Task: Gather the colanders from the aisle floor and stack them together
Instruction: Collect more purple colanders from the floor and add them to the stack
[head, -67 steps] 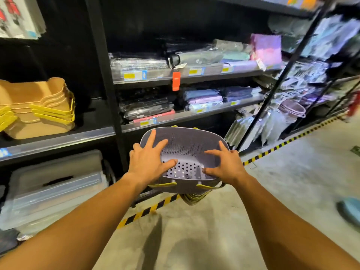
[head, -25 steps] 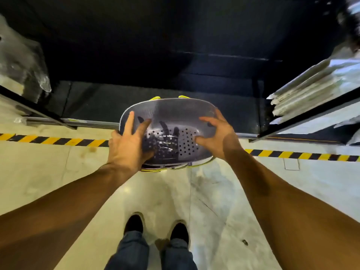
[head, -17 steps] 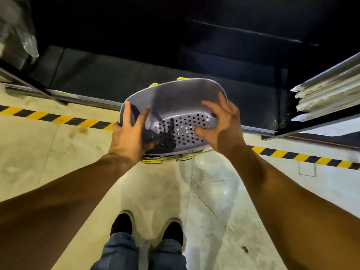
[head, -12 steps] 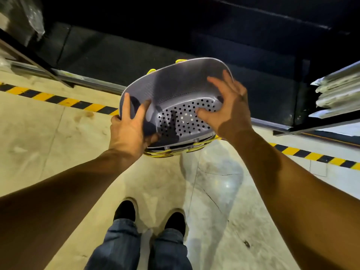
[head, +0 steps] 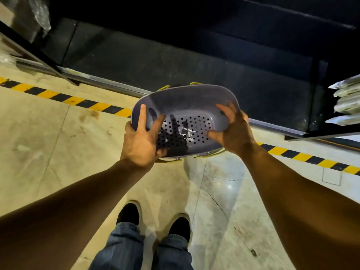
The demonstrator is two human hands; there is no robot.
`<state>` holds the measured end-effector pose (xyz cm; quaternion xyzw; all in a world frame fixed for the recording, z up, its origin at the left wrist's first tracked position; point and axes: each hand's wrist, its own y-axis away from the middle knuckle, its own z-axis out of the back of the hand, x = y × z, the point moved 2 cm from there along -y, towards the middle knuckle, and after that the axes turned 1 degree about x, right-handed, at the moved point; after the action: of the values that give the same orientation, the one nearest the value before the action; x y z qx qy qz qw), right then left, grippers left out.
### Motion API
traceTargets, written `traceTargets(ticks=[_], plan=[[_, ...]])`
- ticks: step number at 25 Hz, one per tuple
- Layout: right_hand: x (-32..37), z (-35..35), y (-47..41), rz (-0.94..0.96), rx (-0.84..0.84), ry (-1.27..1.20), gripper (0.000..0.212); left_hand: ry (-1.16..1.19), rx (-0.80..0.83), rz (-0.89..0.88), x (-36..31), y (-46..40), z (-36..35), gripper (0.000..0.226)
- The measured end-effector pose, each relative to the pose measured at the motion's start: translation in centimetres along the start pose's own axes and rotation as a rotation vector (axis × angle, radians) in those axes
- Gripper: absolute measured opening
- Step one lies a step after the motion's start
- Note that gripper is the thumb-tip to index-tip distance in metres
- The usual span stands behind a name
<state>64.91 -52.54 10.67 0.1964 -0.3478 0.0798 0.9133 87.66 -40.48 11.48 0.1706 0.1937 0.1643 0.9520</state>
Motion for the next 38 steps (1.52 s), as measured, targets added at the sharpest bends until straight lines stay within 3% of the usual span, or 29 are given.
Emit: traceTargets(ticks=[3, 7, 11, 15, 20, 24, 27, 29, 33, 38], plan=[[-0.3, -1.1, -0.4, -0.011, -0.084, -0.04, 0.09, -0.025, -0.057, -0.025, 0.5, -1.6, -0.5, 0.088], [-0.2, -2.8, 1.7, -0.033, -0.13, -0.073, 0.1, -0.038, -0.002, -0.084, 1.5, -2.3, 0.4, 0.093], [-0.2, -4.1, 4.2, -0.078, -0.074, -0.03, 0.094, 0.205, 0.072, 0.068, 2.7, -2.0, 0.0, 0.093], [-0.3, -3.9, 4.7, -0.035, 0.033, 0.335, 0.089, -0.192, 0.03, -0.069, 2.8, -2.2, -0.5, 0.091], [3.5, -0.8, 7.3, 0.029, 0.002, 0.549, 0.091, -0.201, 0.006, -0.119, 2.3, 0.0, 3.8, 0.091], [11.8, 4.4, 10.3, 0.055, 0.037, 0.587, 0.088, -0.338, -0.084, -0.246, 0.1, 4.1, 13.2, 0.094], [19.5, 9.7, 13.7, 0.155, 0.032, 0.607, 0.088, -0.29, -0.184, -0.244, -1.7, 9.3, 21.5, 0.089], [25.0, 12.9, 16.4, 0.226, 0.032, 0.618, 0.086, -0.273, -0.216, -0.196, -2.3, 14.1, 26.1, 0.088], [38.1, 16.5, 20.2, 0.325, 0.224, 0.706, 0.088, -0.23, -0.222, -0.014, -0.9, 23.3, 34.6, 0.092], [57.4, 17.6, 25.3, 0.688, 0.289, 0.732, 0.085, -0.161, -0.438, 0.219, 5.8, 34.8, 49.6, 0.084]])
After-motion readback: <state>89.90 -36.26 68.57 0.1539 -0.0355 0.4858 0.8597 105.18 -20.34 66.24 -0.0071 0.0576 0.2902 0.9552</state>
